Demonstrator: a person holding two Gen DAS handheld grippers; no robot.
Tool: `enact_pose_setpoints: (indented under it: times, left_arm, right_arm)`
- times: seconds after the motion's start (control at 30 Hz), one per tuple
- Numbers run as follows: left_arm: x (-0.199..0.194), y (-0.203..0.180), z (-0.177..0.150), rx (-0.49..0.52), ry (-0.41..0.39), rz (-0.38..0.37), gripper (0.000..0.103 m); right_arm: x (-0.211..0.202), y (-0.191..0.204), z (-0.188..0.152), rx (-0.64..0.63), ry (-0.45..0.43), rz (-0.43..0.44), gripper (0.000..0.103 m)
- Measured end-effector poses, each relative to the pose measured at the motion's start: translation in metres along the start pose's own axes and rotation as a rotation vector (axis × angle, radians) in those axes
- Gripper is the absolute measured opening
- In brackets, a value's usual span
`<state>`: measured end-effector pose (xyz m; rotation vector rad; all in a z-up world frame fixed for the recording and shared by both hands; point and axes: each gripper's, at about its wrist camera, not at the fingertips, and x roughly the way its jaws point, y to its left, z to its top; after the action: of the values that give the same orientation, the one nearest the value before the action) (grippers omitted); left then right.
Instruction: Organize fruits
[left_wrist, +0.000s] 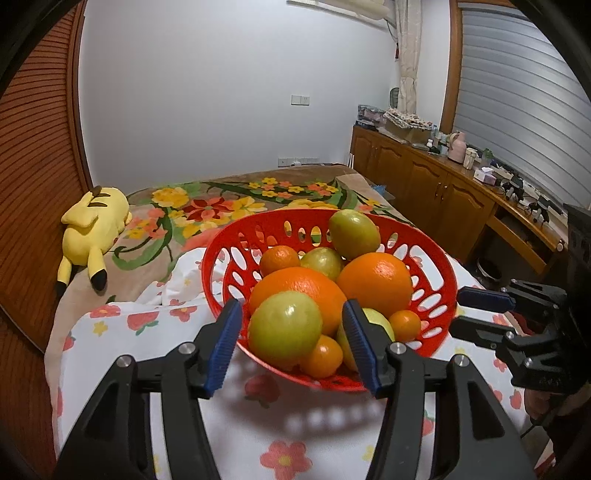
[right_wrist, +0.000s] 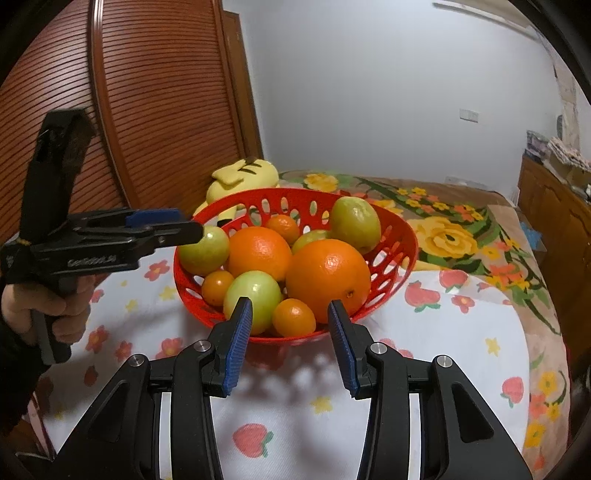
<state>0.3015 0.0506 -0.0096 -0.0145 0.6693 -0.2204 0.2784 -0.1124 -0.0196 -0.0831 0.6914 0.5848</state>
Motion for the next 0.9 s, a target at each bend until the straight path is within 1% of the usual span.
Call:
enact_pose_setpoints:
  times: [0.17,0.23,0.37,0.43,0.57,0.67,0.73,0.8,0.9]
  left_arm:
    - [-0.018,-0.007,-0.009,0.005,-0.011,0.005,0.059]
    - [-0.026,-0.010,-0.013,0.004,-0.020,0.004,0.061]
    - [-0.044,-0.016,-0.020,0.008,-0.042,0.011,0.065]
    - [-0.055,-0.019,-0.025,0.010,-0.061,0.007,0.070]
    - [-0.075,-0.026,-0.035,0.018,-0.092,0.014,0.071]
    - [-0.089,-0.031,-0.041,0.026,-0.106,0.029,0.075]
    - [-0.100,-0.033,-0.044,0.025,-0.122,0.049,0.083]
    - [-0.109,-0.034,-0.046,0.017,-0.134,0.068,0.087]
    - [-0.121,-0.036,-0.049,0.001,-0.143,0.099,0.087]
  right_arm:
    - [-0.012,0.001,-0.004,0.019,-0.019,-0.018,0.043]
    - [-0.020,0.003,-0.006,0.024,-0.035,-0.027,0.047]
    - [-0.037,0.009,-0.008,0.034,-0.066,-0.044,0.049]
    - [-0.043,0.012,-0.009,0.035,-0.077,-0.056,0.053]
    - [-0.058,0.022,-0.014,0.042,-0.107,-0.073,0.058]
    - [-0.069,0.031,-0.018,0.035,-0.134,-0.108,0.065]
    - [-0.077,0.036,-0.021,0.038,-0.151,-0.126,0.069]
    - [-0.085,0.041,-0.025,0.047,-0.168,-0.143,0.073]
    - [-0.094,0.046,-0.030,0.050,-0.185,-0.167,0.079]
